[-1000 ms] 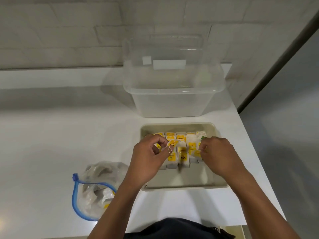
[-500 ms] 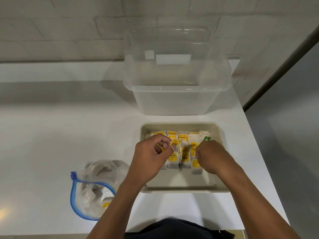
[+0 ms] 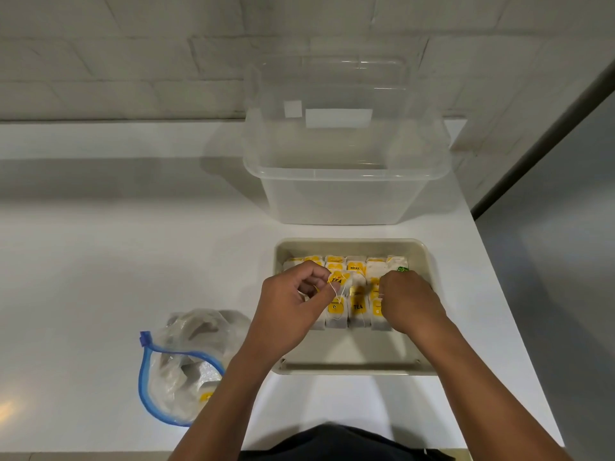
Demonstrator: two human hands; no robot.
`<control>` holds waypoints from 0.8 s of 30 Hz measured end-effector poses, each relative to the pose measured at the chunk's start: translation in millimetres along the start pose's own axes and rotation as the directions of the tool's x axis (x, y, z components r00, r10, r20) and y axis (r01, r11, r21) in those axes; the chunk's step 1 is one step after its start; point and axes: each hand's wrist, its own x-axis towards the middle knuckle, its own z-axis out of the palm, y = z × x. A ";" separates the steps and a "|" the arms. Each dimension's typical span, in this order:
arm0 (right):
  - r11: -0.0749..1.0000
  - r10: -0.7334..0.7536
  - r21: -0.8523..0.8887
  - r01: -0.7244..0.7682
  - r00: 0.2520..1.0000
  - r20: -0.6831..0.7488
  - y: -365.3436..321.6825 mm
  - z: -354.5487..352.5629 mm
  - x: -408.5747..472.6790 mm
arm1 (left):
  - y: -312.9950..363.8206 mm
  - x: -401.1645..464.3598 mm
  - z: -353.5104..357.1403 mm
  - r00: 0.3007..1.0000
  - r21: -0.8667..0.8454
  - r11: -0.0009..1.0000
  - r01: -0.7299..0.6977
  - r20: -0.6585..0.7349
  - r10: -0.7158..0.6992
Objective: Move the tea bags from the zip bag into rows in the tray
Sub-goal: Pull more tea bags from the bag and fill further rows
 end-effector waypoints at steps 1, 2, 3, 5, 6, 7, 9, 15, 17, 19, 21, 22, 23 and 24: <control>1.000 -0.001 -0.002 0.001 1.000 0.008 0.3 -0.4 -0.2 | -0.3 0.1 0.0 1.000 -0.001 1.000 0.001 0.002 -0.001; 1.000 -0.003 -0.005 0.004 1.000 0.019 0.8 -0.1 0.2 | -0.6 0.2 -0.1 1.000 -0.002 1.000 0.002 0.003 -0.002; 1.000 -0.004 -0.010 0.005 1.000 0.027 1.3 0.1 0.7 | -0.9 0.2 -0.2 1.000 0.000 1.000 0.004 0.003 -0.004; 1.000 0.000 -0.014 0.001 1.000 0.025 1.3 1.0 1.4 | -0.8 0.2 -0.6 1.000 0.004 1.000 0.005 0.003 -0.005; 1.000 0.003 -0.016 -0.002 1.000 0.015 1.3 1.4 1.7 | -0.4 0.4 -0.5 1.000 0.005 1.000 0.002 0.004 -0.002; 1.000 0.004 -0.016 -0.004 1.000 0.004 1.1 1.9 1.8 | 0.0 0.2 -0.3 1.000 0.006 1.000 -0.002 0.006 0.002; 1.000 0.000 -0.015 0.000 1.000 -0.015 0.7 3.8 2.6 | 1.2 0.1 0.0 1.000 0.008 1.000 -0.008 0.009 0.008; 1.000 -0.006 0.002 0.006 0.999 -0.036 0.9 6.3 5.9 | 2.4 0.1 0.4 0.999 0.051 0.998 -0.029 0.028 0.027; 1.000 -0.011 0.011 0.011 0.999 -0.041 0.9 6.3 5.7 | 1.6 0.6 2.4 1.000 0.049 0.998 -0.025 0.009 0.025; 1.000 -0.013 0.023 0.014 0.999 -0.046 1.2 7.1 5.6 | -1.2 2.0 5.0 1.000 0.075 0.997 -0.025 -0.016 0.027; 0.999 -0.013 0.050 0.016 0.998 -0.062 0.3 4.8 3.4 | -2.9 3.1 7.7 1.000 0.120 0.993 -0.011 -0.008 0.012; 0.997 -0.015 0.073 0.021 0.997 -0.079 -0.4 2.3 1.3 | -2.9 3.5 8.9 1.000 0.124 0.992 0.010 0.007 -0.011; 0.994 -0.015 0.104 0.026 0.994 -0.104 -1.1 -1.3 -1.8 | -3.2 4.1 10.0 0.999 0.115 0.993 0.037 0.020 -0.039; 0.989 -0.012 0.146 0.032 0.991 -0.135 -1.5 -5.4 -5.2 | -3.4 5.0 10.9 0.997 0.101 0.993 0.065 0.030 -0.069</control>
